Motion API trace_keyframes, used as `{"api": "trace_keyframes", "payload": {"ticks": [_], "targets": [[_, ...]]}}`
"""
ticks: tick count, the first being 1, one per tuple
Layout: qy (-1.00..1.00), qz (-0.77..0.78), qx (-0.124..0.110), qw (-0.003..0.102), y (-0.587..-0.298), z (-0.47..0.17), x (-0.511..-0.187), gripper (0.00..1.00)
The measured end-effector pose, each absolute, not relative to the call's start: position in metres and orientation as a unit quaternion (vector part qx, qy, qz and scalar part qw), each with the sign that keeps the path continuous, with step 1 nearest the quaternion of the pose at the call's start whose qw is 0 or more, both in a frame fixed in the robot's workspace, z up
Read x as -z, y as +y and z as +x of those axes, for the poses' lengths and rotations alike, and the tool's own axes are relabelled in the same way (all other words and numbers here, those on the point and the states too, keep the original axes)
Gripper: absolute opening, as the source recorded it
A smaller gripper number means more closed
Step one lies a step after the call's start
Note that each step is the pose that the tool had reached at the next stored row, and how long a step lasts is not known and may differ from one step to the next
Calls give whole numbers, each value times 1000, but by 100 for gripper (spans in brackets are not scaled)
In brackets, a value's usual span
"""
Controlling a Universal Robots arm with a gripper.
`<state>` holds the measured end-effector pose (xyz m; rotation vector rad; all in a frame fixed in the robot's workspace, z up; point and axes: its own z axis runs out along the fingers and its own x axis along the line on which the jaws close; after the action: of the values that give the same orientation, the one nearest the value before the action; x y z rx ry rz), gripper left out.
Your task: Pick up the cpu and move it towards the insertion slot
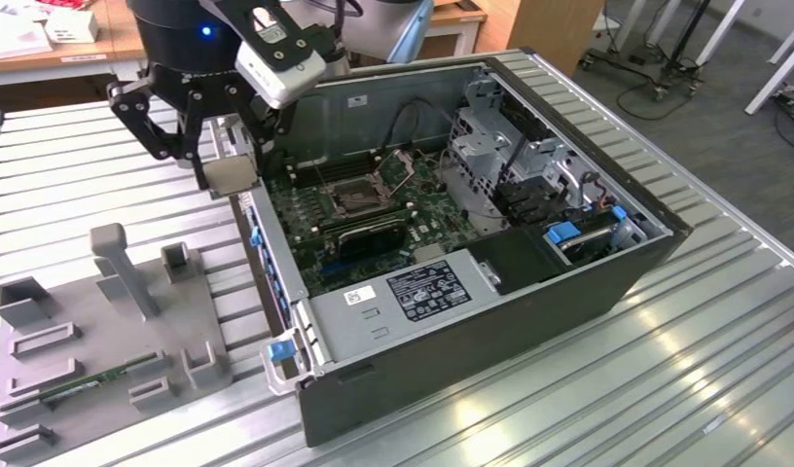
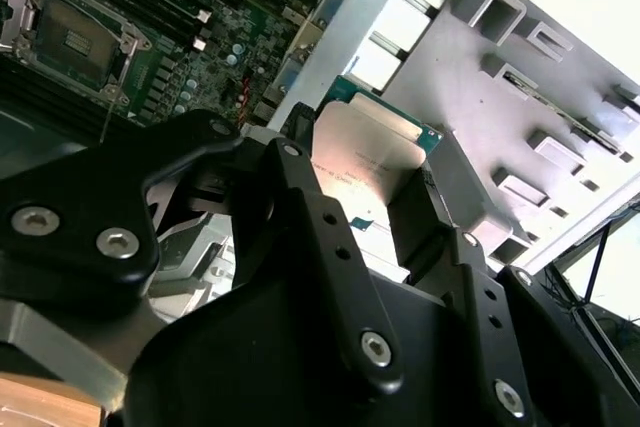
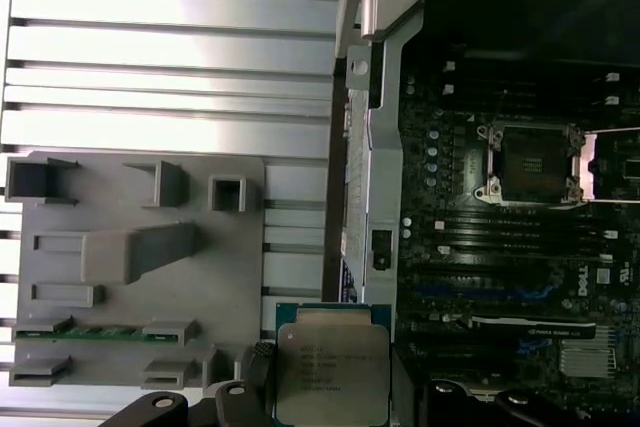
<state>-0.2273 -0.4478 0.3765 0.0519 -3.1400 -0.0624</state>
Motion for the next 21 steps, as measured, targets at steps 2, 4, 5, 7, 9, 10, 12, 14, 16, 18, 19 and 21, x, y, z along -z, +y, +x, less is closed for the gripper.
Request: {"api": "trace_keyframes", "payload": {"ticks": [2,4,5,7,9,10,12,14,16,18,19,21], "targets": [[-1000,17,20,0,-448,-224,-377,55],[-1000,16,20,0,-448,-221,-377,55],[-1000,17,20,0,-448,-219,-377,55],[-1000,17,20,0,-448,-217,-377,55],[-1000,17,20,0,-448,-216,-377,55],[-1000,16,20,0,-448,-216,-377,55],[-1000,17,20,0,-448,-216,-377,55],[-1000,17,20,0,-448,-216,-377,55],[-1000,16,20,0,-448,-216,-377,55],[-1000,17,20,0,-448,-215,-377,55],[-1000,17,20,0,-448,-215,-377,55],[-1000,17,20,0,-448,-214,-377,55]]}}
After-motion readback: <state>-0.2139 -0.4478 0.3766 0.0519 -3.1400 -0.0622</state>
